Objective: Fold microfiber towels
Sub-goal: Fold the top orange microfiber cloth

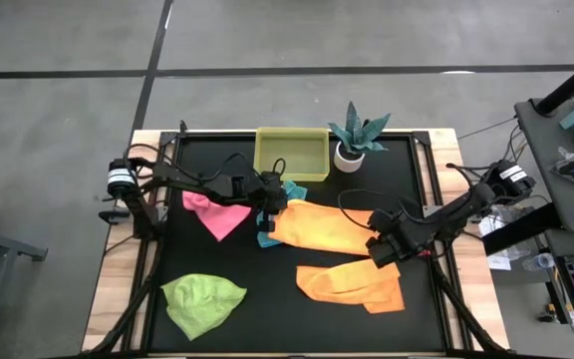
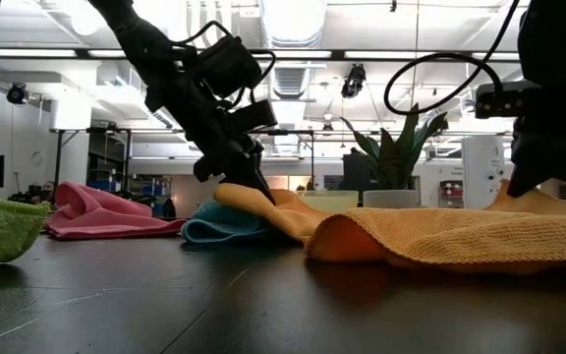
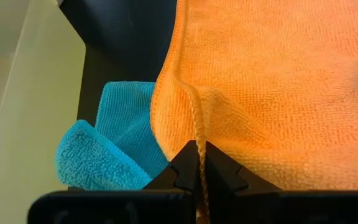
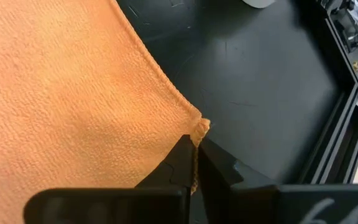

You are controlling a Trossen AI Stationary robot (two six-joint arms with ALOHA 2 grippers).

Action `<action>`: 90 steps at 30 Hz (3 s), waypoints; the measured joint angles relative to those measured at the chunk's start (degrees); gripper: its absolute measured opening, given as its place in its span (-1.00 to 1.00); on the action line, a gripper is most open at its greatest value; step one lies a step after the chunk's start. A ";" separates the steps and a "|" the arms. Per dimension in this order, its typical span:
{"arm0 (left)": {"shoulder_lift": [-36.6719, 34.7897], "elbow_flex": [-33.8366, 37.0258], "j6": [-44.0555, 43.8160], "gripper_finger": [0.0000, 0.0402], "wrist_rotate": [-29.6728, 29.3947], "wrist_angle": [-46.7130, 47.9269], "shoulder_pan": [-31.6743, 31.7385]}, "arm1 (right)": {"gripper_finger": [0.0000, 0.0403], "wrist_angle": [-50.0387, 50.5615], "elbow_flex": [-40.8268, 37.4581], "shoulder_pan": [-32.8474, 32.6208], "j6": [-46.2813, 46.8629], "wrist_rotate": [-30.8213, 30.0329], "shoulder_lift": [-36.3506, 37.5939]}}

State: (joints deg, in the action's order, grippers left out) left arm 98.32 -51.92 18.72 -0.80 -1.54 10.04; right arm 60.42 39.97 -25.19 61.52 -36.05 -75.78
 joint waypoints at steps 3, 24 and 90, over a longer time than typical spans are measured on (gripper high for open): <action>0.00 -0.01 -0.10 -0.89 0.00 0.02 0.00 | -0.83 -0.45 0.00 0.00 0.00 -0.02 0.56; 0.00 -0.02 -0.44 -0.15 -0.02 -0.17 0.02 | -0.52 -0.98 0.00 0.09 1.62 -0.04 1.76; -34.40 13.00 4.26 -0.15 -0.07 -14.19 -4.55 | -0.96 -12.84 10.01 17.35 -43.08 12.38 -14.73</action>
State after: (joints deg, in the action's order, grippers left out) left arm 63.92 -38.92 22.98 -0.86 -15.73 5.50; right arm 47.59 49.98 -7.84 18.44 -23.68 -90.51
